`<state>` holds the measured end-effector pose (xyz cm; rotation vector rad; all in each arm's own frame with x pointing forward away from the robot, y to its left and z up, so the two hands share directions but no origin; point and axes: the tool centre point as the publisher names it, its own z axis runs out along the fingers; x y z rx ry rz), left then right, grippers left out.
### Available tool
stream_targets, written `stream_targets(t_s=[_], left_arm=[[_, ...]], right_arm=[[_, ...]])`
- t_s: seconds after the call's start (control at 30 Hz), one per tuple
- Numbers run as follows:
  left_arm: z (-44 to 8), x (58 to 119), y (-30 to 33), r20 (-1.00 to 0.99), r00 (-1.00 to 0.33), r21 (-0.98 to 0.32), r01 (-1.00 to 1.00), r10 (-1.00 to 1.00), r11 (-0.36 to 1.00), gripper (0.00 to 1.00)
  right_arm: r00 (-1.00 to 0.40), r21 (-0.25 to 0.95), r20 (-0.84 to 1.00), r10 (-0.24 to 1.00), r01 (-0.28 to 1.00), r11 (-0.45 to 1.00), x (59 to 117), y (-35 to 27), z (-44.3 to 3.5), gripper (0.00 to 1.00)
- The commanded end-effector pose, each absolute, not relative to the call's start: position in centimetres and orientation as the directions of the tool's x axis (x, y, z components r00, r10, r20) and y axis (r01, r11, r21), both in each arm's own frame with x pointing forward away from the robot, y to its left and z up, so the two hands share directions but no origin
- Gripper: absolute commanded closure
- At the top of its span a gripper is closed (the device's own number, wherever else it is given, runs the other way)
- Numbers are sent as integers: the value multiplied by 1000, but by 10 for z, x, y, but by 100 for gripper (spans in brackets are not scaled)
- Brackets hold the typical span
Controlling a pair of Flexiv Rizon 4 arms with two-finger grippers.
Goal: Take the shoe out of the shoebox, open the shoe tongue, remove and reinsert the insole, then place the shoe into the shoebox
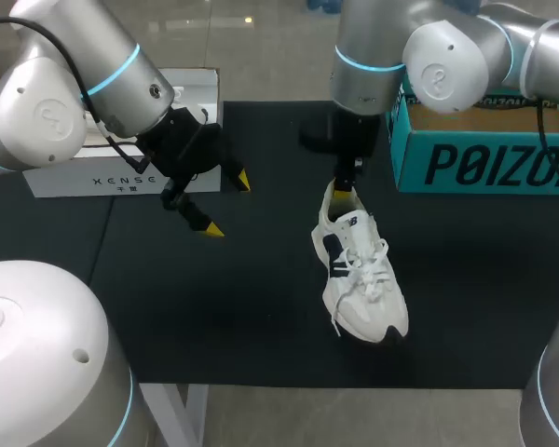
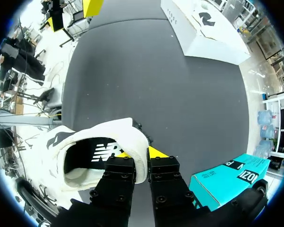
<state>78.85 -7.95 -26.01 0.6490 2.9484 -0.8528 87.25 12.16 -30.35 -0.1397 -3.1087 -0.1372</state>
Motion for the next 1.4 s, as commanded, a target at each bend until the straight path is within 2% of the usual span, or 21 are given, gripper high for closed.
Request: stream_targets(t_s=[0.03, 0.3, 0.57, 0.77, 1.4], left_arm=[[-261, 789, -80, -116, -914, -507, 390, 388, 768, 0], [-261, 789, -80, -116, -914, -507, 390, 388, 768, 0], [-261, 789, -80, -116, -914, -507, 390, 388, 768, 0], [-261, 789, -80, -116, -914, -507, 390, 388, 768, 0], [-261, 789, -80, -116, -914, -507, 390, 388, 768, 0]], right_arm=[[-995, 83, 2, 97, 96, 992, 870, 102, -252, 100], [-991, 19, -95, 93, 92, 996, 875, 88, -171, 100], [-980, 28, -158, 120, 117, 993, 878, 83, -135, 100], [-972, 36, -180, 152, 148, 988, 879, 88, -123, 100], [-975, 21, -170, 144, 142, 990, 878, 94, -121, 100]])
